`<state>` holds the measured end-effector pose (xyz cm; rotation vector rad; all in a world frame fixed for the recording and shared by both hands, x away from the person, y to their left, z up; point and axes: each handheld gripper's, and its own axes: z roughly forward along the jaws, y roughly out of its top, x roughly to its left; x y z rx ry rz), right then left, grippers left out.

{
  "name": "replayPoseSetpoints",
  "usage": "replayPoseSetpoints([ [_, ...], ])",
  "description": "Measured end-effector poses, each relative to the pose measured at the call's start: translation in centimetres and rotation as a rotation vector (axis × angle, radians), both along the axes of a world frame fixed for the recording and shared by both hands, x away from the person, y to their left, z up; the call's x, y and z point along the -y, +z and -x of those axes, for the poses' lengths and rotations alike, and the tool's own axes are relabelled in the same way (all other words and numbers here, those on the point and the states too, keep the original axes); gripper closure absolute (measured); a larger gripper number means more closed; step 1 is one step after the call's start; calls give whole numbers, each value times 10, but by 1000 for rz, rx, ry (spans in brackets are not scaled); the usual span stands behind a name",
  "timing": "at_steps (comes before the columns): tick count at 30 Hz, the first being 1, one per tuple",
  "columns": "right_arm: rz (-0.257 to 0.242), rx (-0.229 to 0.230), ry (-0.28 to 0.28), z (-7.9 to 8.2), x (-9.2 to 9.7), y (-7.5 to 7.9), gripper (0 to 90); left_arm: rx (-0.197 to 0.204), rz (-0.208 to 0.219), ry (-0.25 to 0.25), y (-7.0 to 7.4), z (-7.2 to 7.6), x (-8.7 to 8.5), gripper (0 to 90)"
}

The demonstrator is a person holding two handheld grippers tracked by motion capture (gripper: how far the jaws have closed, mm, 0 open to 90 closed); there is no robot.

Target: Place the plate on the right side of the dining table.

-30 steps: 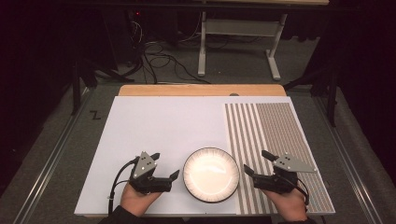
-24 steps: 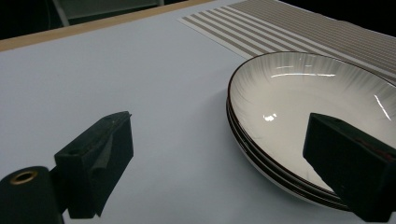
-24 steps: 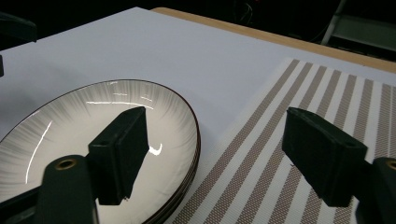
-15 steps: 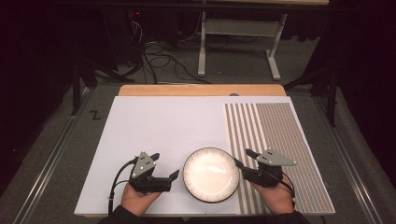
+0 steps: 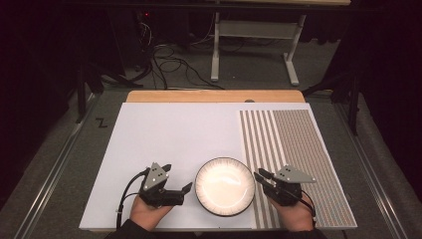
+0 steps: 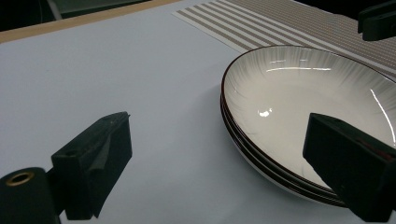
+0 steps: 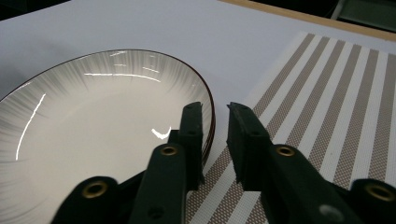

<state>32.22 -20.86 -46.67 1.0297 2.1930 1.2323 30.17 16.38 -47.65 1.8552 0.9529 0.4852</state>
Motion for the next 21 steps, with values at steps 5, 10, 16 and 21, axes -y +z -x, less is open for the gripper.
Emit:
replayPoseSetpoints([
  [5,6,-35,-7,0,4,-7,900,-1,5,-5,0,1,1,89],
  [10,12,-63,-17,4,3,-9,900,-10,6,-8,-2,0,0,93],
  [16,13,-76,-36,7,1,-10,900,-5,4,-9,-2,1,2,92],
  [21,9,-81,-24,7,-1,-11,900,0,-2,-9,-3,1,2,92],
])
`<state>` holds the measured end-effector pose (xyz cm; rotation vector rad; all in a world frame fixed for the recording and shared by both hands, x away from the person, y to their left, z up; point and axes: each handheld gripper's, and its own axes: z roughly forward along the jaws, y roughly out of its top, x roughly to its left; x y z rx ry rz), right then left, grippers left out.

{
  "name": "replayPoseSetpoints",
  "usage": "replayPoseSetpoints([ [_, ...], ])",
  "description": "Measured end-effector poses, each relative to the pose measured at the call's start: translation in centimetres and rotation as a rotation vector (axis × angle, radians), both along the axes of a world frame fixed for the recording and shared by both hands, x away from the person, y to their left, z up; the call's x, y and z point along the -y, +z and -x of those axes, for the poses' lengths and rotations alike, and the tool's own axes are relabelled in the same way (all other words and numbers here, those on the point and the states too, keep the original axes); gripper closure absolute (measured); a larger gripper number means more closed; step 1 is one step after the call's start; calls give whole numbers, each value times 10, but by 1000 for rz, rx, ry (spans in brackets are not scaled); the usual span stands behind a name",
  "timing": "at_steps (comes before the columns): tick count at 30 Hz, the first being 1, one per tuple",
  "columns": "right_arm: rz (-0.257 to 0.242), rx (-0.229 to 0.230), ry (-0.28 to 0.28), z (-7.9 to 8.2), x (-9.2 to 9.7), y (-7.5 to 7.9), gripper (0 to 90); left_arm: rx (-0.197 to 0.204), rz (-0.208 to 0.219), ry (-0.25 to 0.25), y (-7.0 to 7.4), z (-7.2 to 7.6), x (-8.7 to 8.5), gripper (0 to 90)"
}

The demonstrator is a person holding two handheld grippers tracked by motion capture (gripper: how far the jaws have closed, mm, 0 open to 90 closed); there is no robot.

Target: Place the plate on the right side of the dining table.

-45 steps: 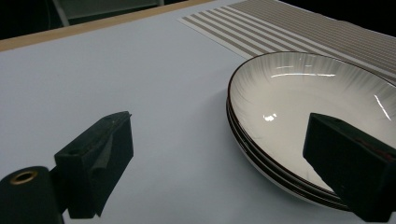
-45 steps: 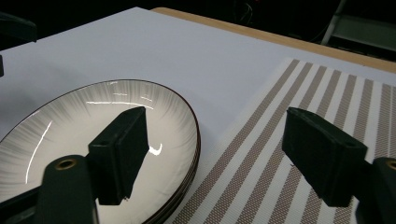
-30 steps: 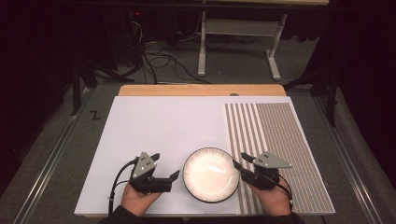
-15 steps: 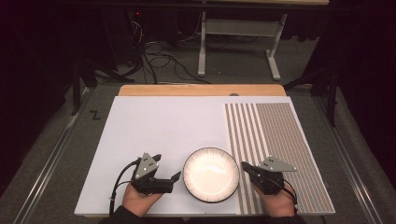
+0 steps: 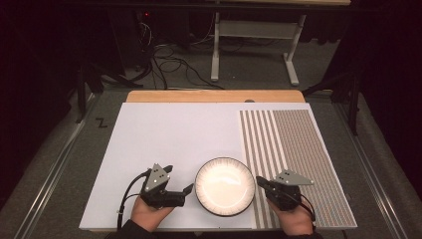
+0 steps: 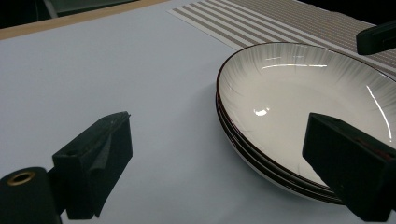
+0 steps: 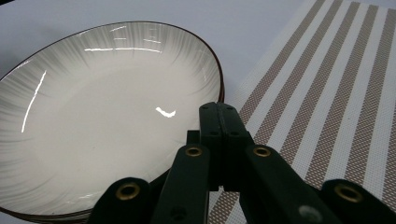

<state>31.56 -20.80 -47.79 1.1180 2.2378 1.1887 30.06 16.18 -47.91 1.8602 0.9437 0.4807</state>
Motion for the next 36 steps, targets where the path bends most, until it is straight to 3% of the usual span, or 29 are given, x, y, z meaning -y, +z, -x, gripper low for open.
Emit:
replayPoseSetpoints([
  [14,5,-27,18,-1,-2,-3,900,-3,-3,-6,0,0,1,92],
  [36,6,-20,28,0,-2,-3,900,-3,13,-12,1,1,0,93],
])
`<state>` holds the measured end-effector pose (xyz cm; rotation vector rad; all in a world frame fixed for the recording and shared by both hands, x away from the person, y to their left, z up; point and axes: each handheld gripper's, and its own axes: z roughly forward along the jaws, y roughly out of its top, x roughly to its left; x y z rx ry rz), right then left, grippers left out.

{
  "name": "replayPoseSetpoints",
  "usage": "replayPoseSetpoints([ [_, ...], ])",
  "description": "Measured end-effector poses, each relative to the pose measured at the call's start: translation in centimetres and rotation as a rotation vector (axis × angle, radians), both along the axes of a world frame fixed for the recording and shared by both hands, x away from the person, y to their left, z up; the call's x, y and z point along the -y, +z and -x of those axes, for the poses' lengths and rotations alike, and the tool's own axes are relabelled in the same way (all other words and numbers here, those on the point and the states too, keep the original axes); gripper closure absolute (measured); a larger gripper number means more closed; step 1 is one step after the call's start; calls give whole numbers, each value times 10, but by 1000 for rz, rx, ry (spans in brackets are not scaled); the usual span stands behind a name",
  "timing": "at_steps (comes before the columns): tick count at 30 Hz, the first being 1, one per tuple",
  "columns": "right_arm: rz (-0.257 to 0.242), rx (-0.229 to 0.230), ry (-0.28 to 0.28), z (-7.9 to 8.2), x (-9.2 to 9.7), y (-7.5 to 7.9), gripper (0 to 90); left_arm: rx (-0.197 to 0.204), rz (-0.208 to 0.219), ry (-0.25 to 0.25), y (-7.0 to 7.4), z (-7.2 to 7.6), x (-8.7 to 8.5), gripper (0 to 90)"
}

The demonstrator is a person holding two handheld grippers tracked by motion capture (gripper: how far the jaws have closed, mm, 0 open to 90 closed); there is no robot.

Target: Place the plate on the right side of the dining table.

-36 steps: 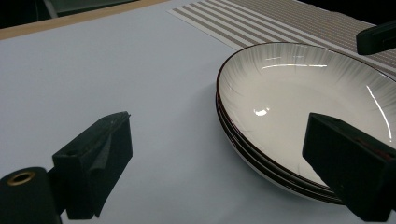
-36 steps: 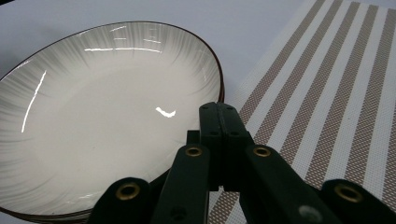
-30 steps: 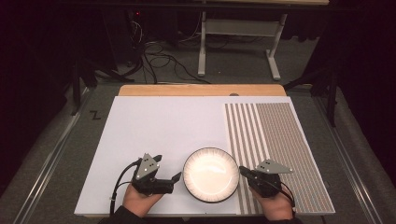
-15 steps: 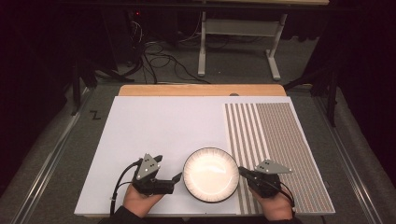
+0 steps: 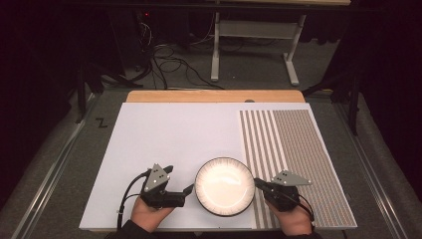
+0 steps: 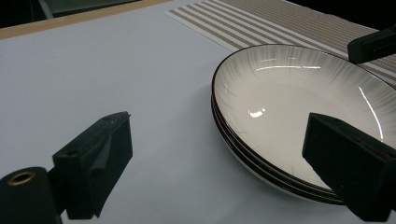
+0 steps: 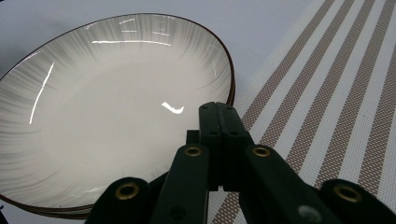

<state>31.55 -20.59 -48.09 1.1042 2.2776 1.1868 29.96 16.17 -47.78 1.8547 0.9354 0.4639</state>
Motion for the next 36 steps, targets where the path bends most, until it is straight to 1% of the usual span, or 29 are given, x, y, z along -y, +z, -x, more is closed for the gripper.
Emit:
replayPoseSetpoints([
  [16,5,4,1,1,-1,0,900,-6,-2,-6,-1,0,1,94],
  [30,14,3,1,2,-3,-1,900,-14,13,-4,-1,0,0,95],
  [33,8,4,4,2,-3,0,900,-14,13,-6,-1,0,1,96],
  [34,-13,-7,26,2,-4,0,900,-14,14,-6,-1,0,1,97],
  [35,26,0,47,5,-13,-2,900,-14,13,-6,-1,0,1,97],
  [36,26,0,47,5,-13,-2,900,-13,12,-5,-1,0,0,97],
])
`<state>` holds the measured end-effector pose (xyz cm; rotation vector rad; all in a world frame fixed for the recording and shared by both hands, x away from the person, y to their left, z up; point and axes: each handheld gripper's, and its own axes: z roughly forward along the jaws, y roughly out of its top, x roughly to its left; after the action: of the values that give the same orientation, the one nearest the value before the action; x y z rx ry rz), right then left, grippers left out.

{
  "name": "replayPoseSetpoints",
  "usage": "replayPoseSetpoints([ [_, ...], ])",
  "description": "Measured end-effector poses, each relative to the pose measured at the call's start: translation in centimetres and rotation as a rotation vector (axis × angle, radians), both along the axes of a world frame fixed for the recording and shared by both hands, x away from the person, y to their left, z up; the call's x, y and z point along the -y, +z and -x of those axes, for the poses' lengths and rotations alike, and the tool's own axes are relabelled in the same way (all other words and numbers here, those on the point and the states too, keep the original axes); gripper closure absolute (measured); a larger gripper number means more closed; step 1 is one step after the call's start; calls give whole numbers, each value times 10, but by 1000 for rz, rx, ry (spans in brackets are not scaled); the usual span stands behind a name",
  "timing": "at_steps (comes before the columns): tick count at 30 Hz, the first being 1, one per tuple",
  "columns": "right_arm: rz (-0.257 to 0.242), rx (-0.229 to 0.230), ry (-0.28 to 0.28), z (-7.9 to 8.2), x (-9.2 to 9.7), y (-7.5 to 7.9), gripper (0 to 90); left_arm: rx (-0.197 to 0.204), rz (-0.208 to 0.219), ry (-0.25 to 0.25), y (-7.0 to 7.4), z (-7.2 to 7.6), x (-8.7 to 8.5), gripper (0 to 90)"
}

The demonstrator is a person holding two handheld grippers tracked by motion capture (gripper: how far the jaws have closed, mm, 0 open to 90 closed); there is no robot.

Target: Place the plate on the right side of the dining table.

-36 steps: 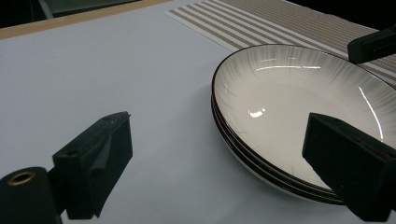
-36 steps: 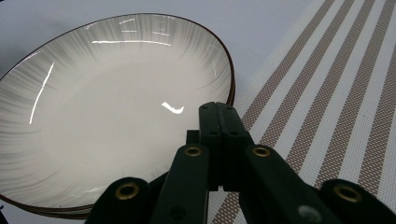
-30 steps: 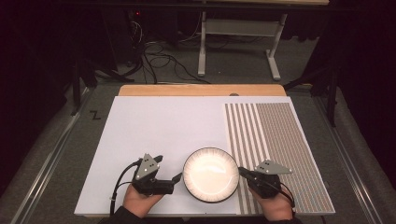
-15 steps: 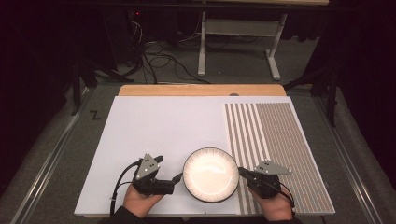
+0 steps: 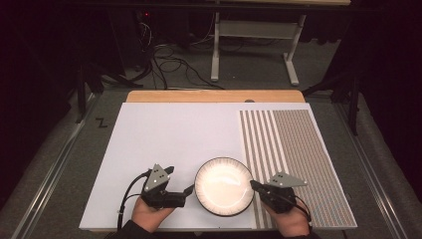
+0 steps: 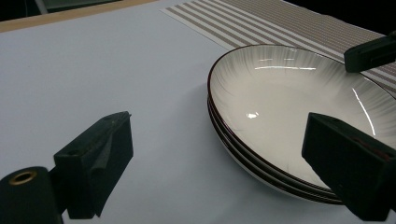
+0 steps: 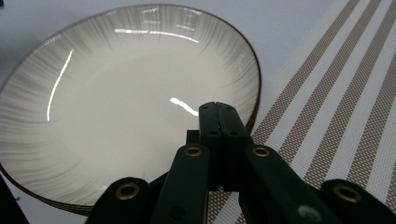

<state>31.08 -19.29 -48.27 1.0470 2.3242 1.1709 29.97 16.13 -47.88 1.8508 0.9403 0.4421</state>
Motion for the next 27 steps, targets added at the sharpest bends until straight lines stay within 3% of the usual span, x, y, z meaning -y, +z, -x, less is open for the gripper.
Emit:
replayPoseSetpoints([
  [1,46,35,13,3,-9,1,900,1,0,1,0,0,0,97],
  [4,26,56,5,3,-9,4,900,3,5,2,1,1,-2,97],
  [7,13,48,-21,2,-3,5,900,2,6,4,1,1,-3,97],
  [9,-7,32,-67,-2,6,5,900,3,7,4,1,1,-3,97],
  [16,13,13,-70,-5,7,1,900,6,2,1,2,1,-2,98],
  [27,2,4,-75,-4,8,-1,900,-2,9,-2,1,1,-1,98],
])
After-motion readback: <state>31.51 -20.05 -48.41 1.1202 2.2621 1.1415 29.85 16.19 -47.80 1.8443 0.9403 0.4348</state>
